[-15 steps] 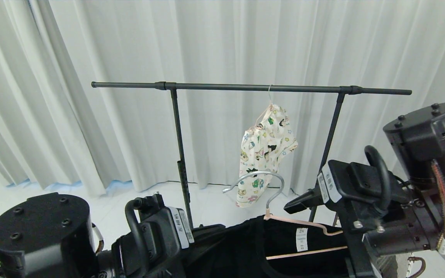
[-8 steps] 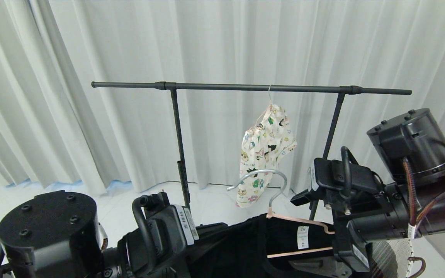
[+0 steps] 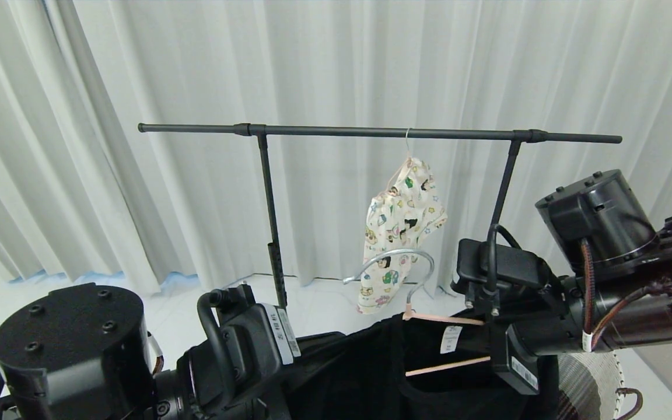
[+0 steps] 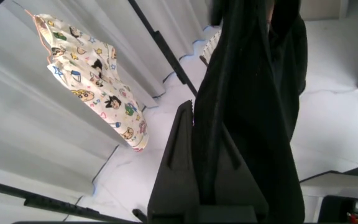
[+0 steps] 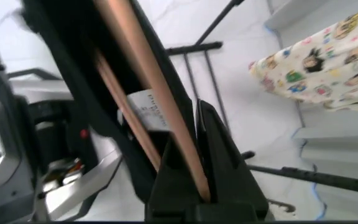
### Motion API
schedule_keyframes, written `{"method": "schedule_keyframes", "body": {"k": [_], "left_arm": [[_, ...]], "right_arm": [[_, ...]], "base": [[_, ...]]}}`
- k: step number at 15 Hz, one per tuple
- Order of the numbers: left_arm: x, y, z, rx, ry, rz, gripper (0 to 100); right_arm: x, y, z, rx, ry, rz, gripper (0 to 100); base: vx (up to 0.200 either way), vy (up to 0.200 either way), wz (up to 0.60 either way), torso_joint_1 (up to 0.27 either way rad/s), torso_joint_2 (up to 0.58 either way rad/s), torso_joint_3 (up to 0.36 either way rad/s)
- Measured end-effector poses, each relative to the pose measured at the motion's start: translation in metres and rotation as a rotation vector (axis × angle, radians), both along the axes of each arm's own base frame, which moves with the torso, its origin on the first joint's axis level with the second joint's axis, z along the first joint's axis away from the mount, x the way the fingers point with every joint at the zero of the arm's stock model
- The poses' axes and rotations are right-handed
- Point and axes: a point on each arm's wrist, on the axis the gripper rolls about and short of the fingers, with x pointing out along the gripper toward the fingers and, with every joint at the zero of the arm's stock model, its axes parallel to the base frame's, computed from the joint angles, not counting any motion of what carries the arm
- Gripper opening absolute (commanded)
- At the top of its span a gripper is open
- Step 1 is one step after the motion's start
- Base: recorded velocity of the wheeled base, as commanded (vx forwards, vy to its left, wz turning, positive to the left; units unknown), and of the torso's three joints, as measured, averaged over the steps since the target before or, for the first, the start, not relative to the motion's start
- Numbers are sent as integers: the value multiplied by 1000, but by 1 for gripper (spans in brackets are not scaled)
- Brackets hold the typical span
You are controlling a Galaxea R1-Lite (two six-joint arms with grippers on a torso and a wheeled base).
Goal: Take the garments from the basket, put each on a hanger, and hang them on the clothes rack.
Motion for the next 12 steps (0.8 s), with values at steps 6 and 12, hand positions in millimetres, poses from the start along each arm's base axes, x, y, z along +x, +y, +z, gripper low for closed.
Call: {"method": "schedule_keyframes", "body": {"k": [6,12], "left_arm": [[-2,-2,0,-11,1,-6,100],[15,20,-4,6,-2,170,100]], "right_arm": [[8,7,8,94,-108,-12,0],[5,-9,19,172,-206,-36,0]], "base": [[0,0,0,0,0,0],[0,0,0,0,0,0]]}}
